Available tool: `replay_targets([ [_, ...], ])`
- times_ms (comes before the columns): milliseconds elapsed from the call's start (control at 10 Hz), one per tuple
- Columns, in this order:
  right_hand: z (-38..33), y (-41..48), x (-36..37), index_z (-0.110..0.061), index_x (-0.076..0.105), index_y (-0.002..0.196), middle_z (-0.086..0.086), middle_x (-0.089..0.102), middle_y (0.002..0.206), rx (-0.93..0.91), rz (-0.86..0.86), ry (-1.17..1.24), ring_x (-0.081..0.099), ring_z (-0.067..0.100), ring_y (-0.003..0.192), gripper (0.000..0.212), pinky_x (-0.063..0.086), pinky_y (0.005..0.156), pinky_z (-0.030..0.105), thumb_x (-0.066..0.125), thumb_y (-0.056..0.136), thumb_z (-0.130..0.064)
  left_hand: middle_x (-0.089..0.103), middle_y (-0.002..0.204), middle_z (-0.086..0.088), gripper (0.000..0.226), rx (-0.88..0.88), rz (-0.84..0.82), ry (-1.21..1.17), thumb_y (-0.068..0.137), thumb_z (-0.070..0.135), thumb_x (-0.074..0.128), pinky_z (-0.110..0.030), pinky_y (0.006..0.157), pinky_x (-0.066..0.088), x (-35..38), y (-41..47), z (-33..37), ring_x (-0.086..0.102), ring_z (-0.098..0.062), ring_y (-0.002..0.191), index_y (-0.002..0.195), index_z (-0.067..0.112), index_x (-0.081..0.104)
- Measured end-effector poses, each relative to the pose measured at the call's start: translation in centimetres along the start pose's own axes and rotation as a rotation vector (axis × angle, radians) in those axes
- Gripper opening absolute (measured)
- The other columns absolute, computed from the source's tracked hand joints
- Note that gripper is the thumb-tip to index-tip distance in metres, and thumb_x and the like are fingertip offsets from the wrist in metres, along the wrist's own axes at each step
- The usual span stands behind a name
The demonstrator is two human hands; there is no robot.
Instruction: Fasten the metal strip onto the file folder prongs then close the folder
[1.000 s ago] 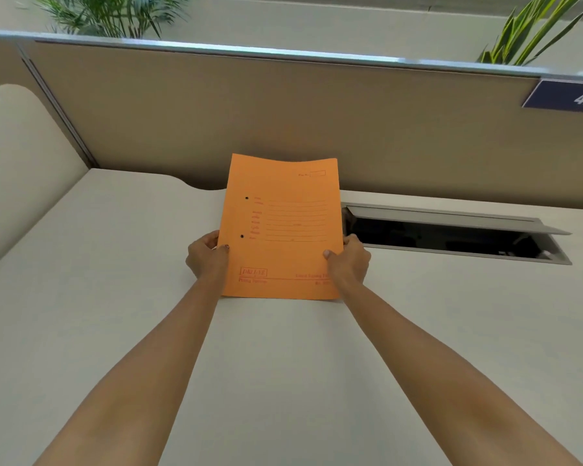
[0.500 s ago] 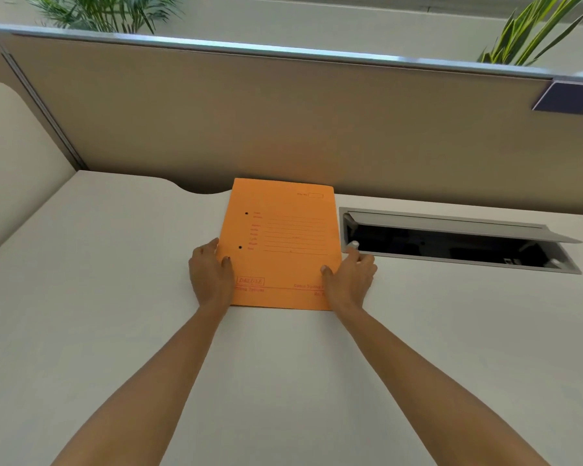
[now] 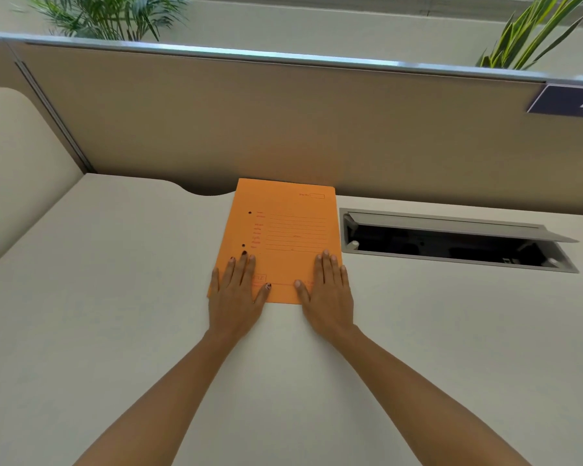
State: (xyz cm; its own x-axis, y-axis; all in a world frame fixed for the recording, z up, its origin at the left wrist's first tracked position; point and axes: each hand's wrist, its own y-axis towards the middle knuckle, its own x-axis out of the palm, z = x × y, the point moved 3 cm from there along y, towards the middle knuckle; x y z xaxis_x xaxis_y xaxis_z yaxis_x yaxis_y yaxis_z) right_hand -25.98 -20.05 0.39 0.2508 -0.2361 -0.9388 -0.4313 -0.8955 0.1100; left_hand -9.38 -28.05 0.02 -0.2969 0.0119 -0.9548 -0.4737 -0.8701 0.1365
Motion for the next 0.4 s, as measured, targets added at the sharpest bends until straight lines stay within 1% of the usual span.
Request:
replay_targets([
  [100, -0.1, -0.1, 0.0, -0.005, 0.008, 0.151, 0.011, 0.009, 0.161, 0.0, 0.002, 0.005, 0.002, 0.023, 0.149, 0.088, -0.006, 0.118, 0.033, 0.002, 0.084, -0.06, 0.045, 0.146, -0.01, 0.077, 0.012, 0.018, 0.02, 0.092, 0.062, 0.012, -0.055, 0.112, 0.024, 0.2, 0.1, 0.2, 0.041, -0.032, 0.135, 0.143, 0.01, 0.04],
  [200, -0.1, -0.4, -0.6, -0.002, 0.014, 0.15, 0.013, 0.015, 0.159, 0.049, 0.049, 0.128, 0.009, 0.025, 0.148, 0.083, 0.006, 0.122, 0.038, 0.01, 0.088, -0.056, 0.047, 0.145, -0.01, 0.068, 0.002, 0.04, -0.017, 0.092, 0.052, 0.023, -0.056, 0.112, 0.024, -0.2, -0.1, 0.2, 0.041, -0.033, 0.135, 0.141, 0.01, 0.042],
  [300, 0.0, -0.5, -1.8, 0.002, 0.024, 0.148, 0.015, 0.023, 0.157, 0.078, 0.199, 0.219, 0.017, 0.028, 0.146, 0.071, 0.019, 0.12, 0.044, 0.021, 0.094, -0.045, 0.049, 0.143, -0.011, 0.062, 0.005, 0.075, -0.049, 0.093, 0.045, 0.025, -0.055, 0.112, 0.028, -1.0, -0.2, 0.6, 0.042, -0.034, 0.134, 0.141, 0.009, 0.041],
  [400, -0.5, -0.7, -3.6, -0.001, 0.023, 0.149, 0.013, 0.022, 0.157, 0.004, 0.326, 0.185, 0.012, 0.024, 0.147, 0.062, 0.013, 0.121, 0.04, 0.029, 0.098, -0.036, 0.044, 0.146, -0.014, 0.06, 0.0, 0.16, -0.076, 0.095, 0.039, 0.025, -0.049, 0.112, 0.025, -1.8, -0.3, 1.7, 0.04, -0.034, 0.136, 0.143, 0.006, 0.036],
])
